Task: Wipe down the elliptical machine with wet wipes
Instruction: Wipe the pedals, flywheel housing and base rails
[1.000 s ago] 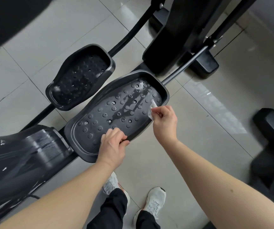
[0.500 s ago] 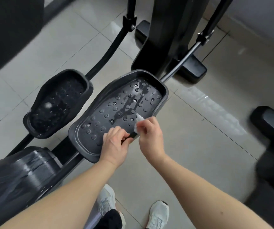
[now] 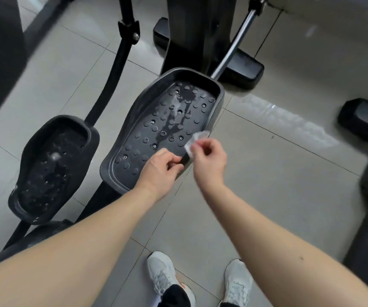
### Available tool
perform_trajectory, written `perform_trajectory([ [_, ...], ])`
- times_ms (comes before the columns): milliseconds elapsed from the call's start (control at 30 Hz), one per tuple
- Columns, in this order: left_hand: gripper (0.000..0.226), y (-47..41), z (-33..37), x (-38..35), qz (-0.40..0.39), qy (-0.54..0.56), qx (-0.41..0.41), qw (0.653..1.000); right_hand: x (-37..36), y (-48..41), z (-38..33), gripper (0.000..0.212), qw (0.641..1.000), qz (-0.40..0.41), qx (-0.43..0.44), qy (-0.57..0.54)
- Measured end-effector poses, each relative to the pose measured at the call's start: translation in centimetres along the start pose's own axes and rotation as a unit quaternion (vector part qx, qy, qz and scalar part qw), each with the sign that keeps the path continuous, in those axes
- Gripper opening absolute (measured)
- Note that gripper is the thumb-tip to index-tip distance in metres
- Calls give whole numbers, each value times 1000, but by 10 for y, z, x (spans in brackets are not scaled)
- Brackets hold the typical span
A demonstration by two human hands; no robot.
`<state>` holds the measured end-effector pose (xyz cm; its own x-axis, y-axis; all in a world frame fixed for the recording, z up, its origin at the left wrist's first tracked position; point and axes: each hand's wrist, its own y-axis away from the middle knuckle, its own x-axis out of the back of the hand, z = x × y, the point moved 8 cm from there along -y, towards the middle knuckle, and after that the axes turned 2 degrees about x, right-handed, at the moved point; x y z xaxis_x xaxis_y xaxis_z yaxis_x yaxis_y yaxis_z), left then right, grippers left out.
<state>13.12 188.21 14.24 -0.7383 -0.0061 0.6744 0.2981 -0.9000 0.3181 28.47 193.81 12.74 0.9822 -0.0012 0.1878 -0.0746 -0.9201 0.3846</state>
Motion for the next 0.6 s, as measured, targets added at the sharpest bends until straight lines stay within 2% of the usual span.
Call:
perform_trajectory([
  [167,11,-15,4,-2,-1,5,38,999,17,-90,-37,7,996,82,-5,-40],
  [267,12,-18,5,-4,-7,-6,48,999,7,-73,-8,6,989,110,-46,-87],
  [333,12,-20,7,-5,-12,-9,53,998,-1,-45,18,9,986,89,-69,-120],
  [400,12,-22,10,-5,-19,-13,56,998,2,-46,20,13,987,75,-75,-117],
  [533,12,-26,17,-3,-26,-21,44,998,12,-138,-25,20,988,112,-72,-84],
  [600,12,-26,18,-3,-30,-26,38,998,14,-157,-39,21,989,115,-70,-55],
])
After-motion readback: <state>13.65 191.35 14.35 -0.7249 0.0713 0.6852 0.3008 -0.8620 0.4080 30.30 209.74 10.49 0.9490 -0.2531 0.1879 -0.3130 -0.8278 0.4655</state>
